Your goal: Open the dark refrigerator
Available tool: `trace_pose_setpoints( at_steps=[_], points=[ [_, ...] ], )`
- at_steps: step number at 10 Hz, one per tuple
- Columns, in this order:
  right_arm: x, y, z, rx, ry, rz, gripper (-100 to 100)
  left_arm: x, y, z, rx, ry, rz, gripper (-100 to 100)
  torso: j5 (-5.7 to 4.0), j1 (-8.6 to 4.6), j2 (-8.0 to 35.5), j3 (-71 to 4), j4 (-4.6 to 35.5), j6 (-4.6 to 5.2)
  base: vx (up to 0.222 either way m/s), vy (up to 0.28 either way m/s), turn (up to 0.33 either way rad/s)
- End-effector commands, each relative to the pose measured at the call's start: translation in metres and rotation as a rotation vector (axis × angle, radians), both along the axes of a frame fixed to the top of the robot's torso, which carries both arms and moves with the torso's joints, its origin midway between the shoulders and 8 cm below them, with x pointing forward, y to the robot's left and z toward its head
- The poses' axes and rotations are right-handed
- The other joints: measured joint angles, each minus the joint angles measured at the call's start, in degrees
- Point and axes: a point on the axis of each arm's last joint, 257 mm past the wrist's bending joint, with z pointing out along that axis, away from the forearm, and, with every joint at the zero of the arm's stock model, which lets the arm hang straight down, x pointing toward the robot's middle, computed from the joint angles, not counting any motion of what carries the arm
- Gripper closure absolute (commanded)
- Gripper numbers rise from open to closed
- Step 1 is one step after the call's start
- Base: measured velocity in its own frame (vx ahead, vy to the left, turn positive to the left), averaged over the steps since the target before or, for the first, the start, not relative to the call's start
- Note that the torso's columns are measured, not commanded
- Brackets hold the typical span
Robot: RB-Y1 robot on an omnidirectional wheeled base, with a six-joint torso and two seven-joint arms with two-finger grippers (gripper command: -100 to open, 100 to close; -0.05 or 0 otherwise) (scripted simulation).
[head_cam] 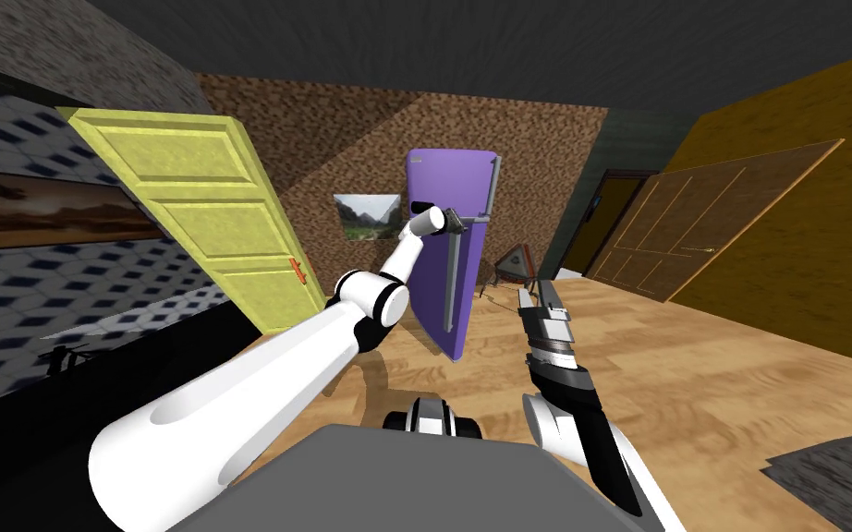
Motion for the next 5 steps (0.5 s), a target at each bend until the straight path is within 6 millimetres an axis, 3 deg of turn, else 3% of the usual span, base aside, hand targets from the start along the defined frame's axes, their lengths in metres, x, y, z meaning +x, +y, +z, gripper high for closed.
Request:
trace_pose_setpoints(
  at_steps=[1,5],
  points=[
    [0.0,0.0,0.0,0.0,0.0,0.0,0,0.0,-0.0001,-0.0001,0.0,0.0,0.0,0,-0.02,-0.05,-0.02,-0.01,-0.01,0.02,0.0,0.0,0.0],
    [0.0,0.0,0.0,0.0,0.0,0.0,0,-0.0001,-0.0001,0.0,0.0,0.0,0.0,0,0.01,0.04,0.05,0.03,0.02,0.03,0.0,0.0,0.0]
  ],
)
